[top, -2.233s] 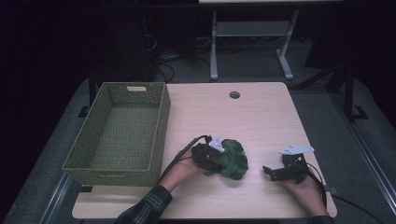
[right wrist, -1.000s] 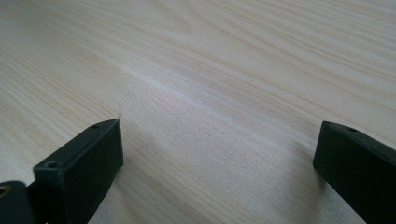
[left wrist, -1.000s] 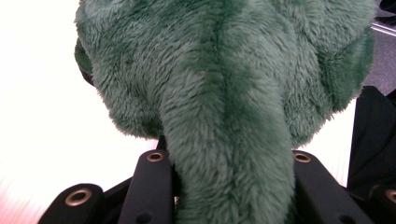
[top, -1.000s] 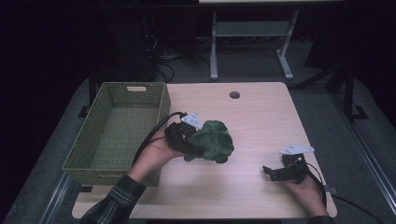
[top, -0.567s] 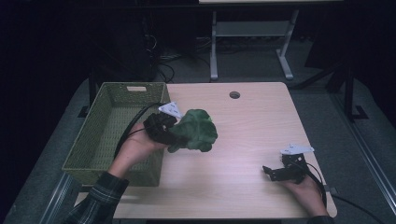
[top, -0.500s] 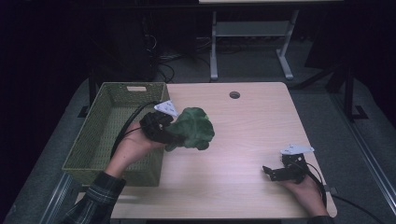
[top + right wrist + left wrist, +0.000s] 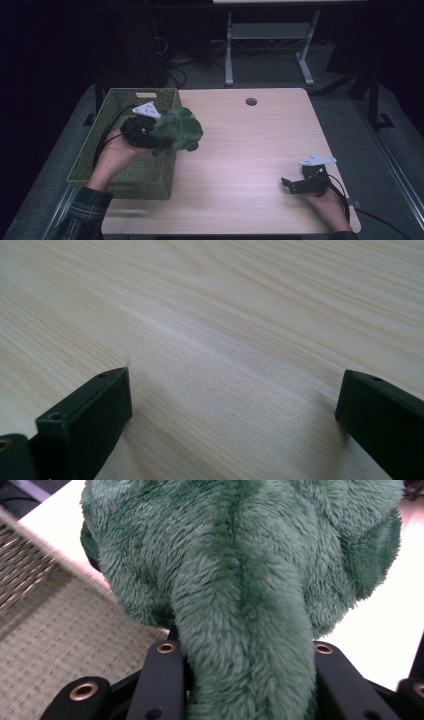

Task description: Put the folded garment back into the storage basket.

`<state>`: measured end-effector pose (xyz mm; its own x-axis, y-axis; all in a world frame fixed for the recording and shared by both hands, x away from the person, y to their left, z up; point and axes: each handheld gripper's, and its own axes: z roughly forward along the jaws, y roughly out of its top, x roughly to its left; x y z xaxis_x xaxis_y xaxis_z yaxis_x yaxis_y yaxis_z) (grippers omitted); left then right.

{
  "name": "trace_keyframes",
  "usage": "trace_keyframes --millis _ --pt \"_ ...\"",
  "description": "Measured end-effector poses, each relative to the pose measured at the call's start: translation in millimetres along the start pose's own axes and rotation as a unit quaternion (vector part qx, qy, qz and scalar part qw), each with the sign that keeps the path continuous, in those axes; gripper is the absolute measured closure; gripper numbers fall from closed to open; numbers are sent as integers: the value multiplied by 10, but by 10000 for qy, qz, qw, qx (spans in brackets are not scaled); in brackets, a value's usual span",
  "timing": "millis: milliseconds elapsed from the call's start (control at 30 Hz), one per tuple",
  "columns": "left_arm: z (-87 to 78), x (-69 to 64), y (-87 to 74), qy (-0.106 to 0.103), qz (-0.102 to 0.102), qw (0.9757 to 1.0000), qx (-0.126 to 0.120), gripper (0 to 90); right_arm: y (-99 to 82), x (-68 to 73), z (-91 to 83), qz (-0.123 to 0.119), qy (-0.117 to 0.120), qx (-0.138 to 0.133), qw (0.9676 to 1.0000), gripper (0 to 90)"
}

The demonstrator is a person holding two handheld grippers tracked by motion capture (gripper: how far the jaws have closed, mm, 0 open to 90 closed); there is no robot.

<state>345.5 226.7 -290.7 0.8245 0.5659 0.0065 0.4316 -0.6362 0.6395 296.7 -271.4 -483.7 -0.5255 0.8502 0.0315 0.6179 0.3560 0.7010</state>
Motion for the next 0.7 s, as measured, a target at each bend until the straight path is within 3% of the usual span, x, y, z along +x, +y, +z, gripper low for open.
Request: trace_keyframes --millis 400,700 --pt "-136 221 -291 329 -417 9986 -61 661 0 0 0 4 -9 -3 10000 13" --pt "-190 426 -538 678 -751 9949 -33 660 0 1 0 9 -29 -8 10000 13"
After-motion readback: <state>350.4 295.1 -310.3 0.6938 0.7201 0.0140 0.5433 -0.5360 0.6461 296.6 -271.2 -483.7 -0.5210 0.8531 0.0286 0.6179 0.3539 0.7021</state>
